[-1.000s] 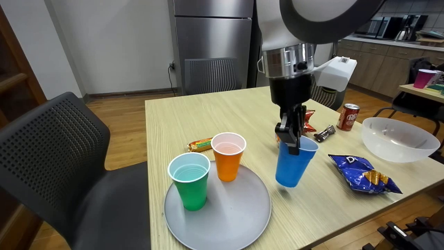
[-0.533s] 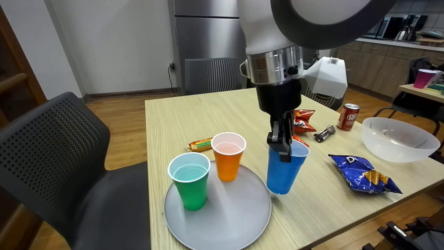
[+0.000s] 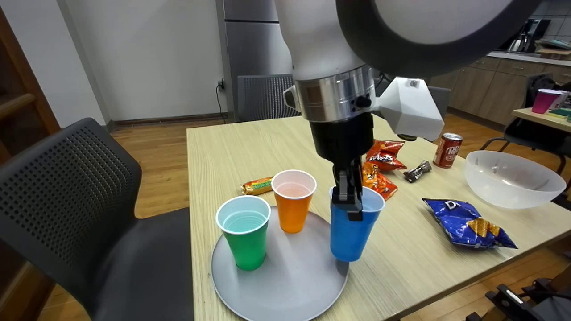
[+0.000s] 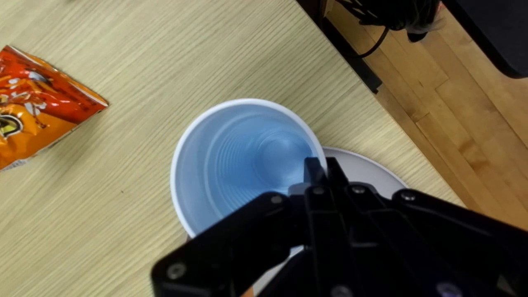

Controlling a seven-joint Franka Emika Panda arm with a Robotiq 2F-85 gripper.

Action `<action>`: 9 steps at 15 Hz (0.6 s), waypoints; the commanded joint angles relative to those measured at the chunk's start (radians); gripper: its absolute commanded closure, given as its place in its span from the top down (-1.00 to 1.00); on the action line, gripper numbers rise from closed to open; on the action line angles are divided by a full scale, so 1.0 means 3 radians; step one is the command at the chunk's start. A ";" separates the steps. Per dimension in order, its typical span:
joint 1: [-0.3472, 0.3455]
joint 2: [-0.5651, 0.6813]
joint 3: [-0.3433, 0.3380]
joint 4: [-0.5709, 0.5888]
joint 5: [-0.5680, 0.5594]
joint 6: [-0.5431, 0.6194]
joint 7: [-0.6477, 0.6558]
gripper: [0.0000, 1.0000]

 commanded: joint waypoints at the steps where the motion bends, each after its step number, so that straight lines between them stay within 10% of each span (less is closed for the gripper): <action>1: 0.0058 0.0090 0.0073 0.0144 -0.0121 -0.0147 -0.0029 -0.98; 9: 0.0204 0.0336 0.0124 0.0382 -0.0267 -0.0175 -0.0028 -0.98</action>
